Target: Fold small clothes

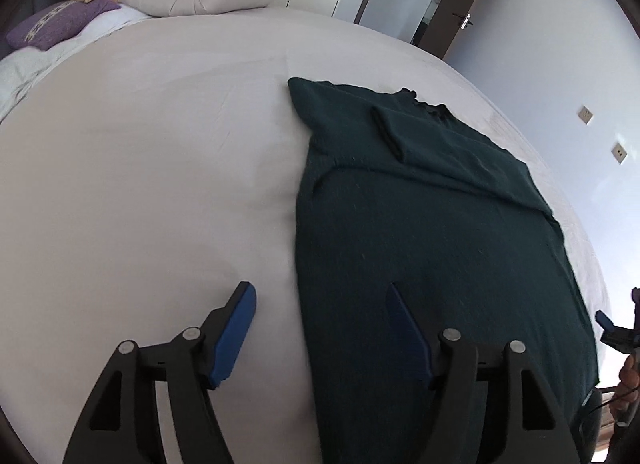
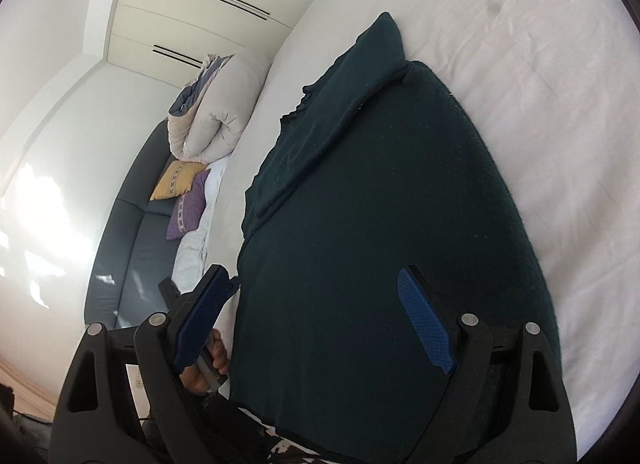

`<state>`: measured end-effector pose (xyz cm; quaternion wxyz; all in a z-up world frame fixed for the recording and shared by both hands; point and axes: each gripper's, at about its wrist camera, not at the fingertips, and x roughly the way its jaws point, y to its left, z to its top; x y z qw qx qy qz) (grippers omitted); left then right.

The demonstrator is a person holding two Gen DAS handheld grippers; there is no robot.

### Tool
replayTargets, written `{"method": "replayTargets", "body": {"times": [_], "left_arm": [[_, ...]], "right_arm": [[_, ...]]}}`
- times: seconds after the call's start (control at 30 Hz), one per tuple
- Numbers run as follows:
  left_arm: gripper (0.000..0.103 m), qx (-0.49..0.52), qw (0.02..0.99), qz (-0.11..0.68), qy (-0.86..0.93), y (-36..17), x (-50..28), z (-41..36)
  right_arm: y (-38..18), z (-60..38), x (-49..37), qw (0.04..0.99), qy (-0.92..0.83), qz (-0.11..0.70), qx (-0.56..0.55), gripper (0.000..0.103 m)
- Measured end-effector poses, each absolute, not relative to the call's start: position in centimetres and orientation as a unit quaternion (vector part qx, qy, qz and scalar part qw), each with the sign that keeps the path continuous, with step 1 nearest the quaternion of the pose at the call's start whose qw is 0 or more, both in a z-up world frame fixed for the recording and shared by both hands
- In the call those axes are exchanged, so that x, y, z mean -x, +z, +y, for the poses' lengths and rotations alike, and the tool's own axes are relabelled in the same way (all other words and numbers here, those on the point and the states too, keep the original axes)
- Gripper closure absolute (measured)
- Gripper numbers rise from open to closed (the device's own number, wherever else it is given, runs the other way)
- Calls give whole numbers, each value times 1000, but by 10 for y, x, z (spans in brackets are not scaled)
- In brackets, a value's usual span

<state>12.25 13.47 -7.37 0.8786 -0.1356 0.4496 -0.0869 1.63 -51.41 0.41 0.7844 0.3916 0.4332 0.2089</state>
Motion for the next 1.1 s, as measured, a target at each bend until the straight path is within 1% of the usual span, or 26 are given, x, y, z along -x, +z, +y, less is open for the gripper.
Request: {"method": "replayTargets", "body": {"times": [0.07,0.2,0.3,0.37,0.5,0.6,0.7,0.77,0.9,1.03,1.1], "left_arm": [[26,160,870,456,-95,-74,-96,137],[26,180,859,469,-99,-80,-50,137],[26,191,855,471,-104,-79,-34,136],[26,198,849,477,-110,-81,-29,135],[28,177,843,492,-122,-81,-23,129],[28,172,837,502,-134,-82,-23,126],[28,188,827,509,-148,-84,-24,132],[28,205,818,514,-159,-84,-26,134],[34,246,793,527,-180,-87,-22,145],[43,299,766,534,-197,-94,-15,157],[50,320,753,539,-202,-97,-11,162]], "right_arm": [[12,-525,6,796,193,432,-378,16],[21,-537,45,812,165,434,-354,16],[21,-551,69,814,142,442,-351,16],[20,-561,83,815,127,445,-348,16],[16,-585,110,815,98,450,-352,16],[4,-599,118,803,87,468,-359,16],[-14,-598,112,781,96,499,-363,16],[-20,-596,109,781,97,502,-359,16],[-23,-600,106,775,103,500,-371,15],[-25,-605,105,770,110,501,-379,15],[-23,-603,103,769,111,502,-380,15]]}}
